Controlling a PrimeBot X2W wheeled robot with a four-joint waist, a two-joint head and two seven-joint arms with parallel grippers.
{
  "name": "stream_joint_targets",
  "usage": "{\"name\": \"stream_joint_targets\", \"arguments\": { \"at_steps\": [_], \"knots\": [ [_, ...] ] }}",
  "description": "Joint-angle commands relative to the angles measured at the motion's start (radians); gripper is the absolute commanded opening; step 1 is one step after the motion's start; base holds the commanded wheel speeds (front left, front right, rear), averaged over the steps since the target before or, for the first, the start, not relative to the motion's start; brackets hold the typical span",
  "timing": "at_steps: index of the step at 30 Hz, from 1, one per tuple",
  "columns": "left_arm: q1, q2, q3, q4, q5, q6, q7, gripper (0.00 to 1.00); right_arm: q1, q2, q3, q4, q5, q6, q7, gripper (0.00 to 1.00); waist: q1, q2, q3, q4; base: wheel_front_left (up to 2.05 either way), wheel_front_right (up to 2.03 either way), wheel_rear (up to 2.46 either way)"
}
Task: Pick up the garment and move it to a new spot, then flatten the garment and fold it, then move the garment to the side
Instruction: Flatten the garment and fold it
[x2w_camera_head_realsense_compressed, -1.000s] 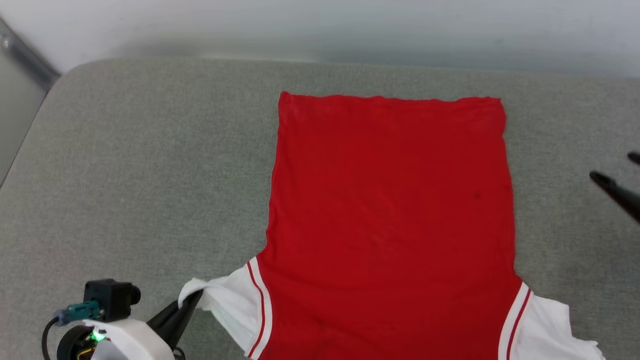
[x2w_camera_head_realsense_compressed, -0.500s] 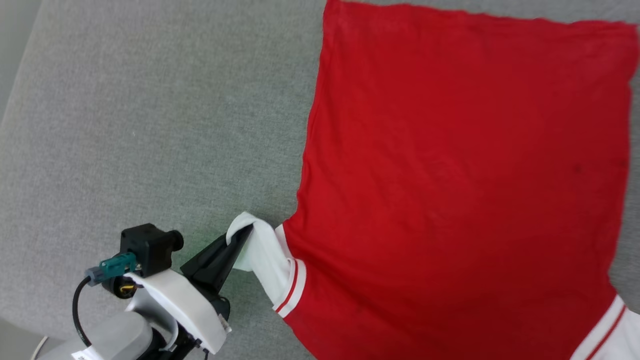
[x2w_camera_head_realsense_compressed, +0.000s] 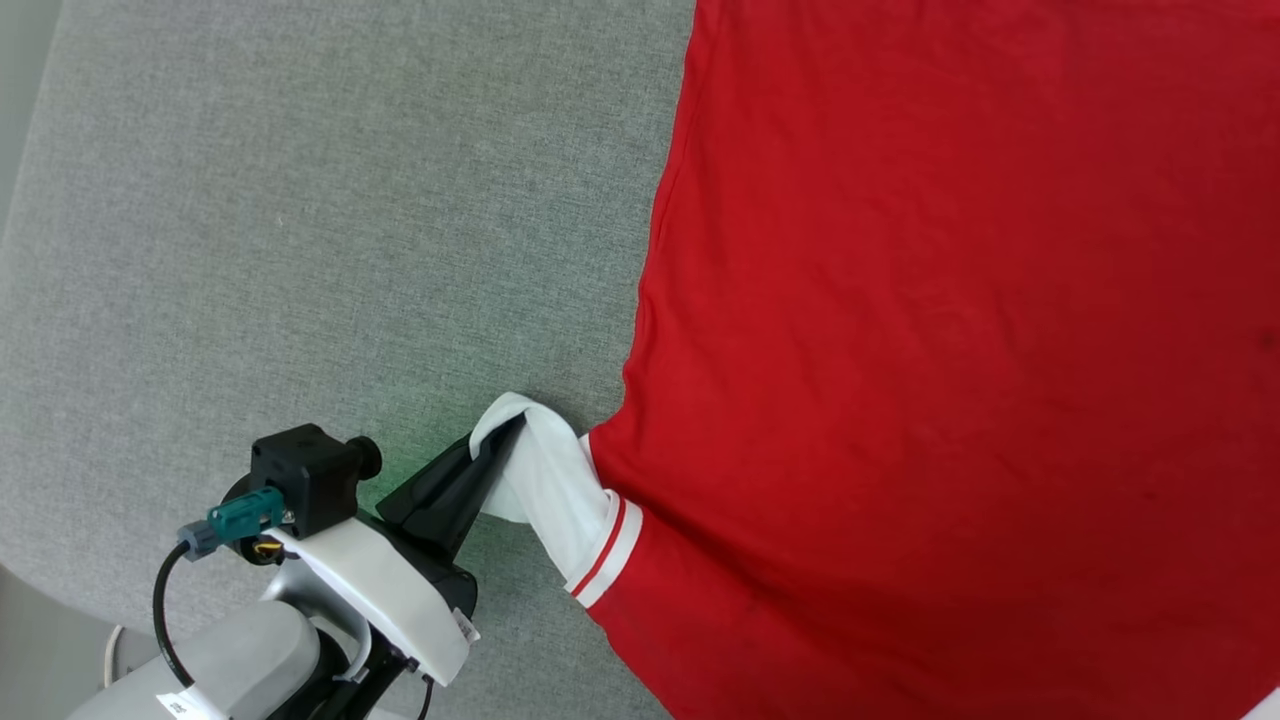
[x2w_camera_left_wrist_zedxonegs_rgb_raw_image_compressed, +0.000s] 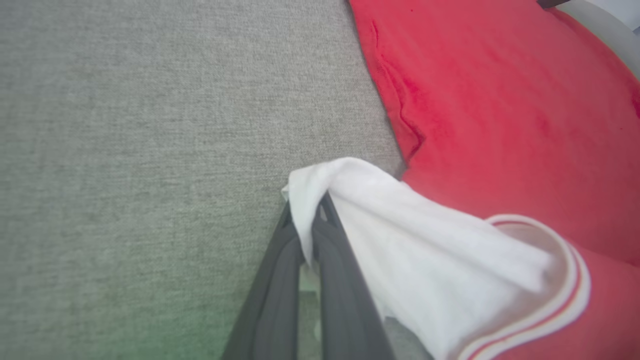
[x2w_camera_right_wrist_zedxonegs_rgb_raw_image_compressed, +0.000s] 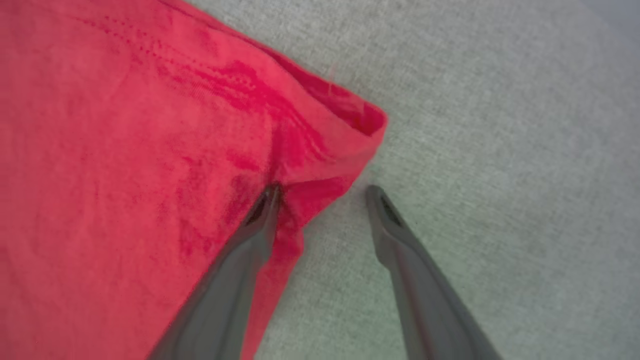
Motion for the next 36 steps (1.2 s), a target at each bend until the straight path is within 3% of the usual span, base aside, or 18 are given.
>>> {"name": "stream_joint_targets", "arguments": {
  "at_steps": [1, 10, 17, 28, 36],
  "knots": [
    [0.010, -0.002, 0.006, 0.005, 0.005, -0.004, -0.006, 0.00, 0.088, 0.015, 0.038, 0.028, 0.019, 0.003, 0.015, 0.00, -0.0001, 0.0000, -0.010, -0.003, 0.00, 0.00, 0.00],
    [0.056, 0.002, 0.018, 0.029, -0.016, -0.002, -0.007, 0.00, 0.053, -0.020, 0.051, -0.022, 0.079, 0.002, -0.098, 0.00, -0.0001, 0.0000, -0.136, -0.038, 0.00, 0.00, 0.00],
    [0.117, 0.032, 0.026, 0.020, -0.042, 0.020, -0.007, 0.00, 0.170, -0.119, 0.129, -0.123, 0.186, 0.001, -0.165, 0.00, -0.0001, 0.0000, -0.263, -0.081, 0.00, 0.00, 0.00],
    [0.214, 0.088, 0.017, -0.001, -0.072, 0.066, -0.001, 0.00, 0.589, -0.320, 0.129, -0.287, 0.343, 0.002, -0.274, 0.00, -0.0001, 0.0000, -0.406, -0.154, 0.00, 0.00, 0.00],
    [0.244, 0.109, 0.013, -0.014, -0.080, 0.088, 0.001, 0.00, 0.955, -0.325, 0.047, -0.298, 0.417, 0.001, -0.367, 0.00, -0.0001, 0.0000, -0.436, -0.185, 0.00, 0.00, 0.00]
  ]
}}
